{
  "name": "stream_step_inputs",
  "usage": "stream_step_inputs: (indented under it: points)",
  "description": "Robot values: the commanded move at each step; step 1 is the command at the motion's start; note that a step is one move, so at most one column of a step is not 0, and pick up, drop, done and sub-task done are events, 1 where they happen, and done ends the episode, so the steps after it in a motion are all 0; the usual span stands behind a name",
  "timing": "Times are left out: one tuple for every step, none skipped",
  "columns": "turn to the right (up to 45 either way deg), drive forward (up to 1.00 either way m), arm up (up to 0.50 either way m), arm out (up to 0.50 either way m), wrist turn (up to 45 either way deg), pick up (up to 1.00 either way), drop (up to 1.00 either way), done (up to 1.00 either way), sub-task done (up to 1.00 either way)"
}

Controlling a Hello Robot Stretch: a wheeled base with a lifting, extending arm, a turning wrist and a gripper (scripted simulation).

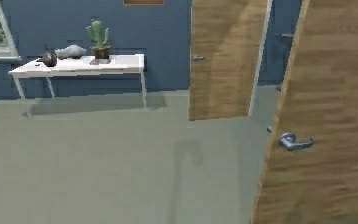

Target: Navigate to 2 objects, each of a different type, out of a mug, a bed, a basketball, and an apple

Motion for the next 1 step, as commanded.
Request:
stream_step_inputs:
  points:
    - [6.0, 0.00, 0.00, 0.00, 0.0, 0.00, 0.00, 0.00, 0.00]
